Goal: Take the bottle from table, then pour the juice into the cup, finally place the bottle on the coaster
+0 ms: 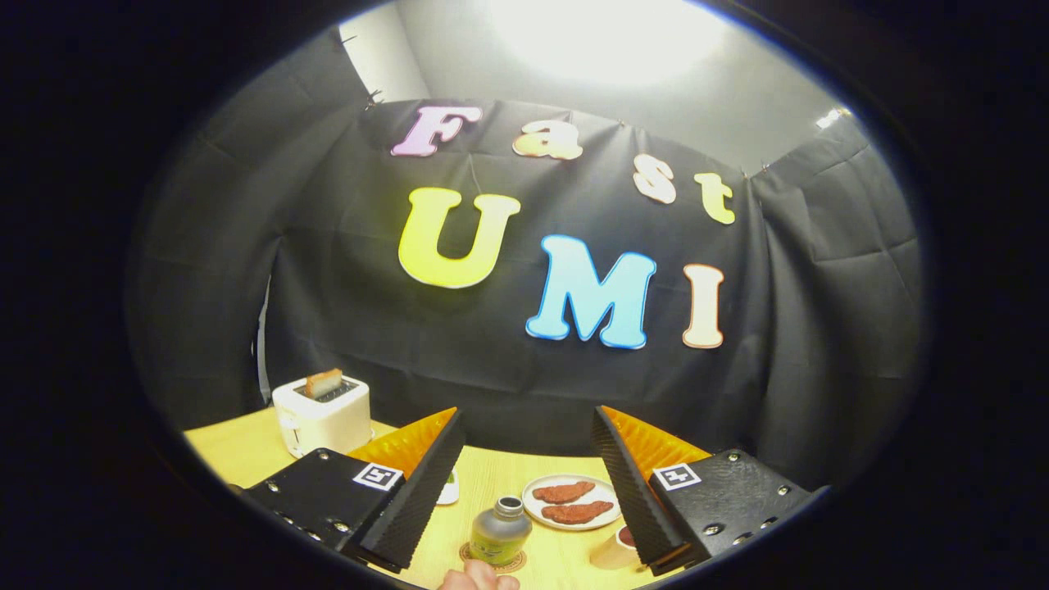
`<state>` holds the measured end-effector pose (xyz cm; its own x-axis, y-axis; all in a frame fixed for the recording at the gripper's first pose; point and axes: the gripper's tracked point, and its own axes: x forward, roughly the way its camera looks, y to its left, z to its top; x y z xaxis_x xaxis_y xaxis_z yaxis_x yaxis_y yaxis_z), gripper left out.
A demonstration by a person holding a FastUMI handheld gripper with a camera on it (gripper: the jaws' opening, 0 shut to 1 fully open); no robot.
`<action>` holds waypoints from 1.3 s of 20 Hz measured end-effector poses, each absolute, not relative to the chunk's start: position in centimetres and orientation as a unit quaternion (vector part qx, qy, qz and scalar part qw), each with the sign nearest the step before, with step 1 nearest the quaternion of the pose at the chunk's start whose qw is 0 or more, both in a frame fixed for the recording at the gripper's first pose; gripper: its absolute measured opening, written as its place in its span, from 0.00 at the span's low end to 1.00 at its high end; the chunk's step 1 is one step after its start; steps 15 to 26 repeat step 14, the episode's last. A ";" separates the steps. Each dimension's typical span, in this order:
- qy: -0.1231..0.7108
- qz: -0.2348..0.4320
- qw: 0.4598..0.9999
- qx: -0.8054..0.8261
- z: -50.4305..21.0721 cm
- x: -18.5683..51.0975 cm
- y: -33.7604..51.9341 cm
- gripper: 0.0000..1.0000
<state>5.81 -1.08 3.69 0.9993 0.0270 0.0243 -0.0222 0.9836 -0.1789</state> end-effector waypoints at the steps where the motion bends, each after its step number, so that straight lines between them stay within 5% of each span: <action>1: -0.022 0.023 0.996 -0.082 4.8 5.2 -0.9 0.96; 14: -0.051 0.054 0.997 0.020 8.1 0.9 -10.0 0.95; 26: -0.051 0.054 0.997 0.020 8.1 0.9 -10.0 0.95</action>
